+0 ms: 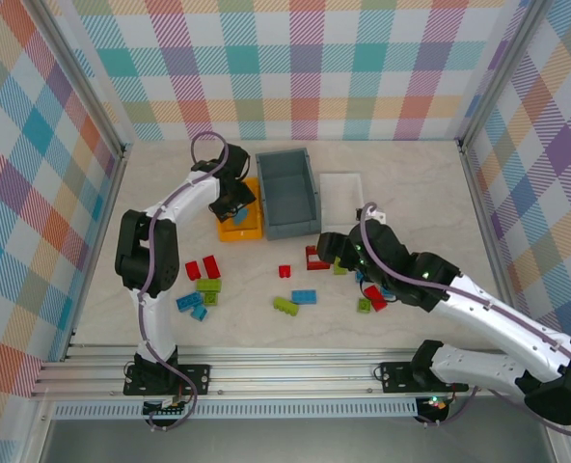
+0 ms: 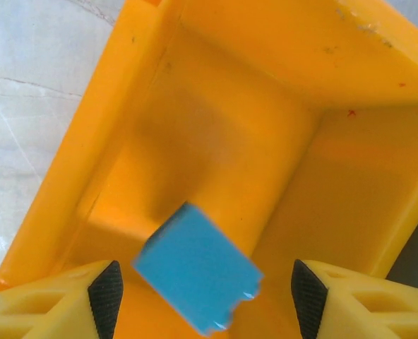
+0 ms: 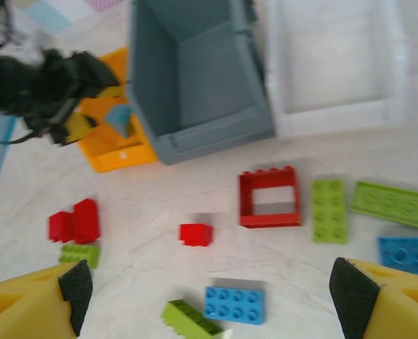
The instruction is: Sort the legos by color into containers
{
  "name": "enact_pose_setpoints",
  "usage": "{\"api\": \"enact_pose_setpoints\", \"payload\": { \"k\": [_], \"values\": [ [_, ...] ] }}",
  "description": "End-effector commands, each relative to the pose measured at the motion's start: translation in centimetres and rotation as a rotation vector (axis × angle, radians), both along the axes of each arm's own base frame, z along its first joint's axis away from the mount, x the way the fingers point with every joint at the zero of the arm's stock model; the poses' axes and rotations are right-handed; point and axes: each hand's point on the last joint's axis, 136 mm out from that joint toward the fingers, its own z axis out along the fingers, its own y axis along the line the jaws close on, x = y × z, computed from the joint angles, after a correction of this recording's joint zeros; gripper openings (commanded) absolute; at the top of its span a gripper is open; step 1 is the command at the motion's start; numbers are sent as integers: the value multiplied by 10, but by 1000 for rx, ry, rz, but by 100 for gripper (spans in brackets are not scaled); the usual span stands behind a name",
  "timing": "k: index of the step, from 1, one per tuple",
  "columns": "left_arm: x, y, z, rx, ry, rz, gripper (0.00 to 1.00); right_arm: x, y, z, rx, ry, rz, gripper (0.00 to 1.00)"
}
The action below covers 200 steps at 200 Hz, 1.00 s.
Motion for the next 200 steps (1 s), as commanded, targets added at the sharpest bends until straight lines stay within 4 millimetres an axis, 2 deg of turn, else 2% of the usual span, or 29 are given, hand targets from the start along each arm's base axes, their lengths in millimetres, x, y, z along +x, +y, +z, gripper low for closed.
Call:
{"api": "enact_pose_setpoints", "payload": {
  "k": [1,26,62,82,103,127,158,177,200],
  "values": [
    [-5,-3,42,-3,-71,-18,67,-4,-27,-11,-36,65,-85,89],
    [-14,-3,68,-25,-123,-6,66,-7,-52,-22,-66,142,-179,87],
    [-39,-7,120,-63,-248,-5,66,-21,-70,-42,-91,271,-260,84],
    [-64,-22,147,-84,-324,-70,66,-36,-73,-64,-96,379,-291,83],
    [-103,-45,161,-97,-383,-207,66,-54,-70,-92,-74,504,-309,81],
    [-159,-67,156,-107,-423,-357,67,-68,-57,-128,-8,616,-305,80],
    [-227,-82,121,-151,-425,-477,67,-72,-44,-162,31,693,-309,81],
    [-253,-86,108,-161,-426,-515,67,-72,-41,-176,13,729,-323,82],
    [-270,-91,104,-182,-451,-553,67,-69,-48,-188,-31,724,-363,81]
  ]
}}
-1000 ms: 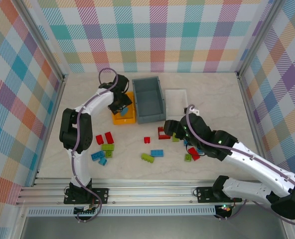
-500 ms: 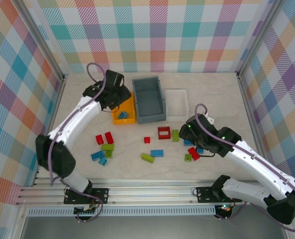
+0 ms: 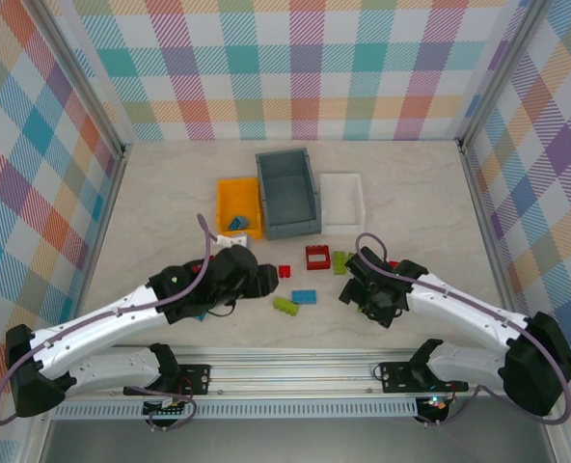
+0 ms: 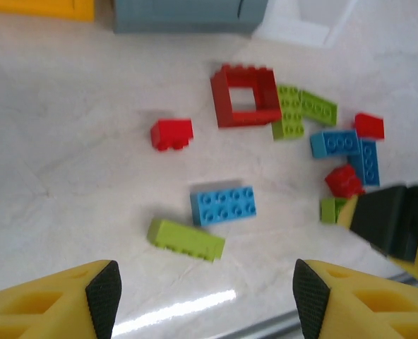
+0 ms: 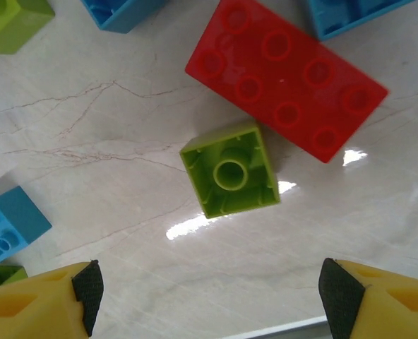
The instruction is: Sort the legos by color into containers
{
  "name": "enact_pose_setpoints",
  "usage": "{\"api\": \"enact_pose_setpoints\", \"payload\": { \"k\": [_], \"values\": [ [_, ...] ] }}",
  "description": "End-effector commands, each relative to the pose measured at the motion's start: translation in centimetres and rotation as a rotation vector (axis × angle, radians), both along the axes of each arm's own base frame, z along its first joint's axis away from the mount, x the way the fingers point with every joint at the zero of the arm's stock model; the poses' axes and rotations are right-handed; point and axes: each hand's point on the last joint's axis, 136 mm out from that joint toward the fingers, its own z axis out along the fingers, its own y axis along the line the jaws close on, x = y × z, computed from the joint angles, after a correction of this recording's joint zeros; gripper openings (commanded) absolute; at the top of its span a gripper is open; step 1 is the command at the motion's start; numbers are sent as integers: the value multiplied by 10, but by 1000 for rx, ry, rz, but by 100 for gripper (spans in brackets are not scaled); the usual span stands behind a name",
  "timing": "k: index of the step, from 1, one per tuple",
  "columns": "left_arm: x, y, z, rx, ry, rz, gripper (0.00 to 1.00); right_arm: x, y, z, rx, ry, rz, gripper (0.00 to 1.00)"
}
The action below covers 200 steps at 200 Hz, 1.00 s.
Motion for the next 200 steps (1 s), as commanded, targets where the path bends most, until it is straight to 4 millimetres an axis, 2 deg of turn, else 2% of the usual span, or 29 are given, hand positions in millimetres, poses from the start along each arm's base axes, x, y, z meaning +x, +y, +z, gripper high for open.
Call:
{"api": "enact_pose_setpoints", "payload": {
  "k": [1,45,83,114,132,143,166,184,200],
  "values": [
    [-4,-6,12,-70,-68,19,67,6,4,-8,14,-7,-43,81],
    [-9,-13,18,-86,-91,-24,67,16,-3,-25,-20,2,-45,76],
    [-7,-18,22,-85,-101,-35,67,19,-9,-43,-43,29,-55,67],
    [-6,-16,23,-84,-106,-29,67,24,-6,-51,-53,39,-29,54],
    [-6,-15,24,-81,-109,-28,67,26,-6,-50,-57,30,-18,41],
    [-5,-14,26,-80,-114,-26,67,28,-5,-43,-66,4,6,38],
    [-2,-10,32,-74,-135,-3,67,38,6,-10,-73,-78,78,36],
    [4,-5,41,-73,-173,32,67,50,13,26,-62,-153,108,37],
    [10,-5,52,-77,-213,47,67,72,13,62,-67,-253,116,39]
  ]
}}
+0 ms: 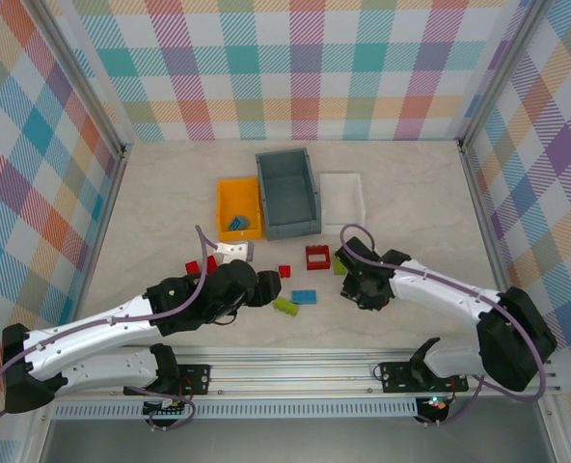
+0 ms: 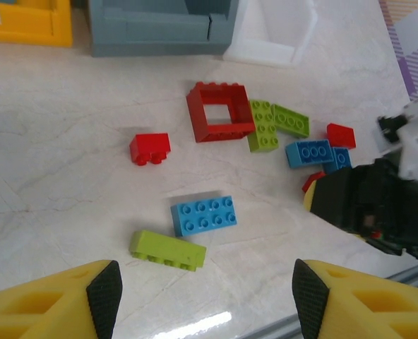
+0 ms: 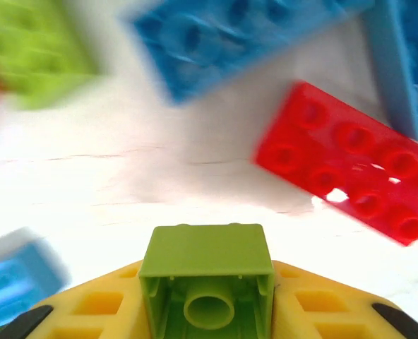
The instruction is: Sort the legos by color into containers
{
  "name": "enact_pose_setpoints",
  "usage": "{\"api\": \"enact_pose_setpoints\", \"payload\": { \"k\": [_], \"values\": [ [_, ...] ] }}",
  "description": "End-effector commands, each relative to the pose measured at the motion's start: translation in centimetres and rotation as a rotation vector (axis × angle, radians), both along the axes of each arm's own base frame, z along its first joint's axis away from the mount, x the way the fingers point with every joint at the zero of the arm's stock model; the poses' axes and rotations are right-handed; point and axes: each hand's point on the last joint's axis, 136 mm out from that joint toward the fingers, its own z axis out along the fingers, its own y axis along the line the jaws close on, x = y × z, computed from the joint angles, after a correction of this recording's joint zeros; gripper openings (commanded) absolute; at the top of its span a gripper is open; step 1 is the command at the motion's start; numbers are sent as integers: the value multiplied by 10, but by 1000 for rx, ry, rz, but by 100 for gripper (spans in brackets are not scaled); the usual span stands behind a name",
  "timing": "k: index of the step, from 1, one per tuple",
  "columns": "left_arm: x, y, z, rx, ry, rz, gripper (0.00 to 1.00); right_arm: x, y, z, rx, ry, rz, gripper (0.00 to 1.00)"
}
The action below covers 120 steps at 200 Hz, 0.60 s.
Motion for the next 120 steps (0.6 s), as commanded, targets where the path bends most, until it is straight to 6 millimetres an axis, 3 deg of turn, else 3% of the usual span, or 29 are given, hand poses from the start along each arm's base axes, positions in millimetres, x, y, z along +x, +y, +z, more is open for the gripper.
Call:
{"api": "enact_pose_setpoints", "payload": {
  "k": [1,28,50,86,120],
  "values": [
    [12,1,36,-35,-105,37,67,30,-1,56,-13,-160,40,39],
    [21,-11,56,-48,-160,34,67,88,0,89,28,-246,25,40],
    [28,-25,67,-49,-184,21,67,146,6,91,39,-263,22,40],
    [34,-40,69,-23,-180,9,67,212,15,56,30,-160,3,39],
    [34,-32,59,19,-151,35,67,232,17,16,-6,-52,-30,46]
  ]
}}
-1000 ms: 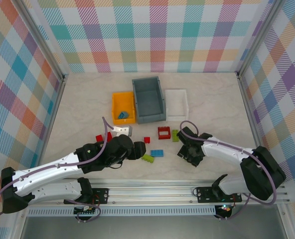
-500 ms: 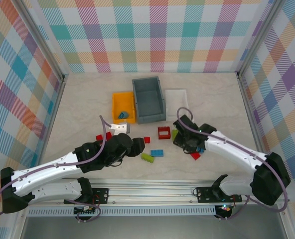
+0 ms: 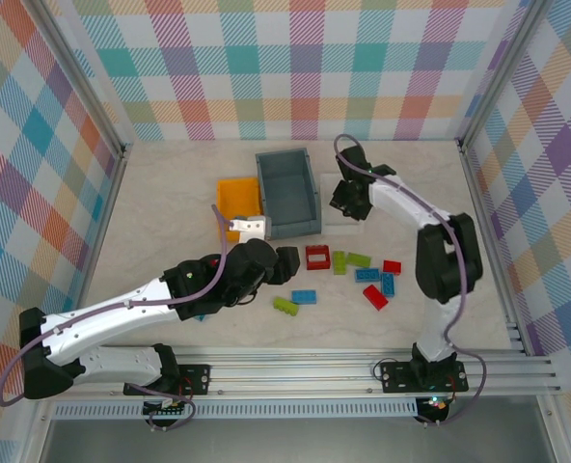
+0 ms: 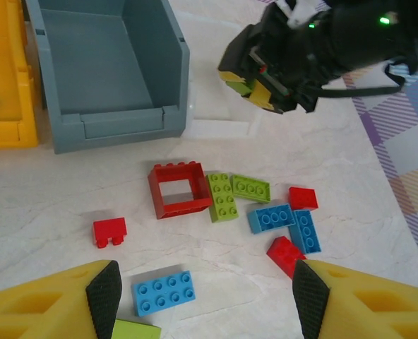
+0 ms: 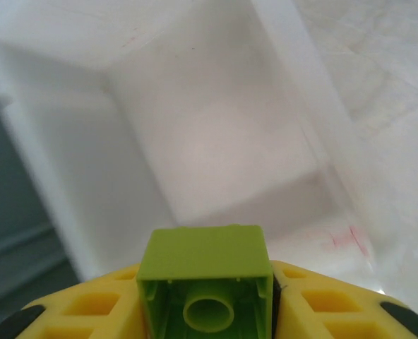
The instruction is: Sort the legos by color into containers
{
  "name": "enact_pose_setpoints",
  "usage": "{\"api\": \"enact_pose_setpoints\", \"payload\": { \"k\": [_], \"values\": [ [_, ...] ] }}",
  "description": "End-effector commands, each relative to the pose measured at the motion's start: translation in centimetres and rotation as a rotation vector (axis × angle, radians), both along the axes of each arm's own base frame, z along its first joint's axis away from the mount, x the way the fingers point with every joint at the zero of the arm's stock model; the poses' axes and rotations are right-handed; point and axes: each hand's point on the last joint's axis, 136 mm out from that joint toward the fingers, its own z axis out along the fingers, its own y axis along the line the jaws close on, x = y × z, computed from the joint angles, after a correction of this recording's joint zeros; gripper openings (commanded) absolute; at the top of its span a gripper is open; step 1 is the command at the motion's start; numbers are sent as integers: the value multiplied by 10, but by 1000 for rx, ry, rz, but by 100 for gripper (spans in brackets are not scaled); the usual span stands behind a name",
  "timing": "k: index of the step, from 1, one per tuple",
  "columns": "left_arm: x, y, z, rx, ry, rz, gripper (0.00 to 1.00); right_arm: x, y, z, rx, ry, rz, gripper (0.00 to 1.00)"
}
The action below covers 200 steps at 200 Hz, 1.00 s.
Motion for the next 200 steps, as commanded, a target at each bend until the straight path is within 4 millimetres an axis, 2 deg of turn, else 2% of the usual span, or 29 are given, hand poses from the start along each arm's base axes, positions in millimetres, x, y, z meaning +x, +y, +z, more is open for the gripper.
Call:
{"api": "enact_pose_setpoints", "payload": {
  "k": [1,19,38,49,69,99,123,158,182,200],
  "values": [
    [0,6,8,13,-12,23,67,1,2,-14,-15,80,15,46],
    [-2,14,2,41,8,46,67,2,5,-23,-11,106,10,53],
    [-4,23,-5,66,26,64,67,1,6,-15,-7,88,12,63],
    [-6,28,-8,77,34,76,67,2,5,-6,-9,63,16,65],
    [-7,43,-15,120,55,124,67,2,6,24,-5,-8,36,65],
    [-9,76,-26,228,102,225,67,-5,15,88,-21,-167,98,64],
    [-5,100,-36,256,164,285,66,-20,16,114,0,-229,112,64],
    [0,114,-31,203,168,318,66,-35,5,116,10,-256,91,60],
    [5,127,-30,207,189,351,63,-22,0,110,5,-261,110,47],
    [10,142,-36,200,245,381,63,-3,-11,97,-25,-233,132,44]
  ]
}}
